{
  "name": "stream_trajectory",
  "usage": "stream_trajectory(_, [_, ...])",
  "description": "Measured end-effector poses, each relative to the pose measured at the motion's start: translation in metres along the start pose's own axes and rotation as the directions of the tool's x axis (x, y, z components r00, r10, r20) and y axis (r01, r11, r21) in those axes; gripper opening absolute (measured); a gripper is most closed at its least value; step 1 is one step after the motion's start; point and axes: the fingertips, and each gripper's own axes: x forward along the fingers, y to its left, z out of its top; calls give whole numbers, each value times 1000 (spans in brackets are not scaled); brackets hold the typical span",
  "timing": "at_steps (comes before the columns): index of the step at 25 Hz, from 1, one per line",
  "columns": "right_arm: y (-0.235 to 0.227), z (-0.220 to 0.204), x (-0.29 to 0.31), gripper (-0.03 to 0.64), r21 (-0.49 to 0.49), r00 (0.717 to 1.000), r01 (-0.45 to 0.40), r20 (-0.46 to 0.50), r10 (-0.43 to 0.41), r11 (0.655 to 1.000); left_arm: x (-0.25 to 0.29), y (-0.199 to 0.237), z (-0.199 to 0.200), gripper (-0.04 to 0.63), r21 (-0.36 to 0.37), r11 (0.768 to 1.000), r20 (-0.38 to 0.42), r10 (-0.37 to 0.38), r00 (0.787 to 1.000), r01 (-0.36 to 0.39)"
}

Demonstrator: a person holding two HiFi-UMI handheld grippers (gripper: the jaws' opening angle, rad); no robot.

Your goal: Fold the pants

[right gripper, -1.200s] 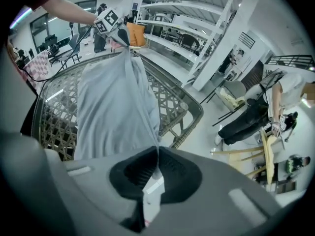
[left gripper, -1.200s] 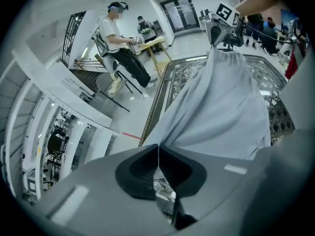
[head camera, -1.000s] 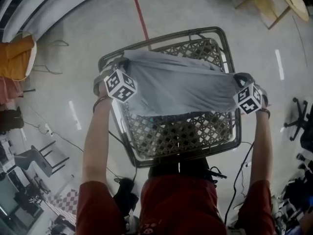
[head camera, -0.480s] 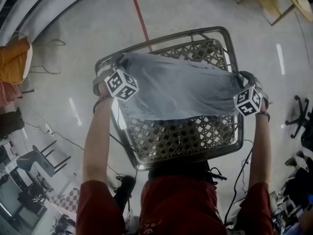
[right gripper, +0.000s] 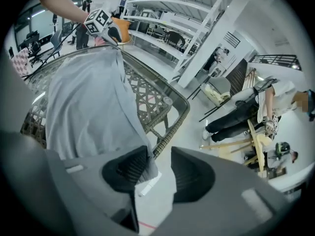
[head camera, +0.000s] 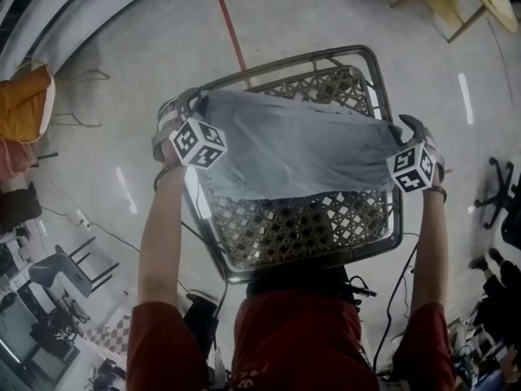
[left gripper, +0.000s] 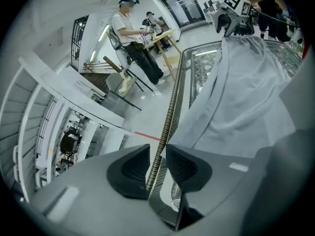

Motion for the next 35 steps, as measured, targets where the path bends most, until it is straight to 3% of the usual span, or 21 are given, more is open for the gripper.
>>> stream_trajectory(3, [-3, 5, -14, 146, 51, 999, 6, 45, -8, 999, -21, 8, 11, 109, -37, 998, 34, 52, 998, -51])
stream_trajectory(7, [-2, 16, -41, 146, 133, 991, 13, 128, -30, 991, -62, 12, 31, 109, -145, 984, 95, 121, 988, -106])
stream_trajectory(12, [5, 43, -88, 146, 284, 953, -8, 292, -78, 959, -120, -7, 68, 109, -319, 936, 182, 212, 960, -146])
stream_trajectory(16, [10, 69, -138, 144, 385, 894, -36, 425, -143, 922, -175, -20, 98, 109, -495, 852, 239, 321, 916, -170])
stream_trajectory(20, [16, 93, -199, 144, 431, 808, -45, 546, -221, 901, -239, -31, 129, 109, -655, 743, 301, 428, 852, -141])
stream_trajectory(23, [18, 108, -249, 144, 479, 718, -64, 631, -293, 876, -288, -38, 147, 109, -738, 664, 334, 510, 793, -116])
stream_trajectory(25, [21, 115, -279, 144, 505, 657, -99, 681, -325, 858, -323, -43, 158, 107, -782, 614, 349, 574, 741, -107])
stream_trajectory(27, [29, 119, -301, 144, 502, 611, -128, 719, -331, 855, -354, -50, 167, 101, -818, 566, 353, 639, 684, -106])
stream_trajectory(28, [33, 121, -309, 144, 494, 595, -137, 734, -328, 858, -367, -55, 169, 101, -827, 549, 345, 663, 665, -118])
stream_trajectory(30, [42, 126, -322, 144, 479, 567, -152, 759, -321, 865, -386, -66, 168, 101, -839, 526, 323, 689, 649, -139])
stream_trajectory(35, [68, 140, -349, 144, 418, 530, -167, 802, -276, 893, -414, -90, 150, 101, -886, 455, 290, 694, 659, -90])
